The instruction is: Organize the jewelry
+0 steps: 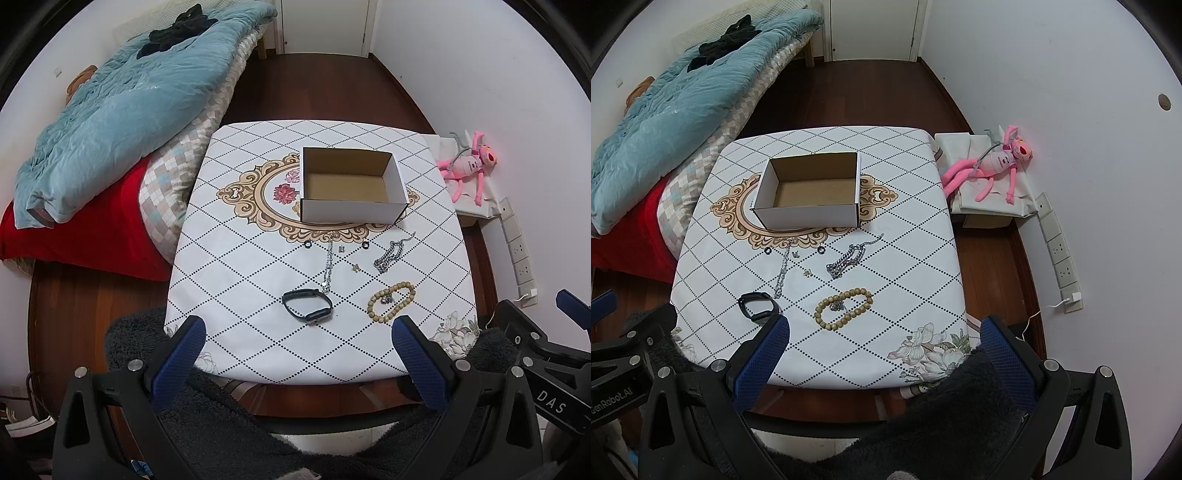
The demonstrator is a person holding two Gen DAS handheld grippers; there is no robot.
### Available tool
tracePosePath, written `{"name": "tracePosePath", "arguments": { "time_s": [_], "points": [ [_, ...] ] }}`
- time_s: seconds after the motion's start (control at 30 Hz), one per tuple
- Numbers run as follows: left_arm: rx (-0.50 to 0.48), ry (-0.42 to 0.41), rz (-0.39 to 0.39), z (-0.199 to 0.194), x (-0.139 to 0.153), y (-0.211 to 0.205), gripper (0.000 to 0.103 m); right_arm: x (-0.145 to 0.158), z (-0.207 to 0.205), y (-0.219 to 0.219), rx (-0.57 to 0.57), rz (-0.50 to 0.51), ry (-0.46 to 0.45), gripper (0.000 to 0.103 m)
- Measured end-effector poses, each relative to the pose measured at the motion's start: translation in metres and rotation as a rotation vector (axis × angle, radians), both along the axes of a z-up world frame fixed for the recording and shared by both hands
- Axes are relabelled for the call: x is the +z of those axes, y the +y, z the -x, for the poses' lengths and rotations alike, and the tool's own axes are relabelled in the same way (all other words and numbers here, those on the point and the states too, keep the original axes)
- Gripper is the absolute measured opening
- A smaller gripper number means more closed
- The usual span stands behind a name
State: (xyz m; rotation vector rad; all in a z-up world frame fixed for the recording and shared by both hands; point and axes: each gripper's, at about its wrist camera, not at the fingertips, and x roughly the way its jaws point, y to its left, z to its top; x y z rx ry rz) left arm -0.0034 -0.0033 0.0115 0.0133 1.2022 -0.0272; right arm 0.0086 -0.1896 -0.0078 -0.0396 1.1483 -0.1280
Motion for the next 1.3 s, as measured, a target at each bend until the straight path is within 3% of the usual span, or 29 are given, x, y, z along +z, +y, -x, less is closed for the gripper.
{"name": "tracePosePath", "arguments": {
  "time_s": [1.3],
  "points": [
    [-0.002,-0.002,-0.016,-0.008,-0.008,0.007,0.103,-0.016,-0.003,0.006,-0.014,-0.005,0.026,0.103]
  ]
}}
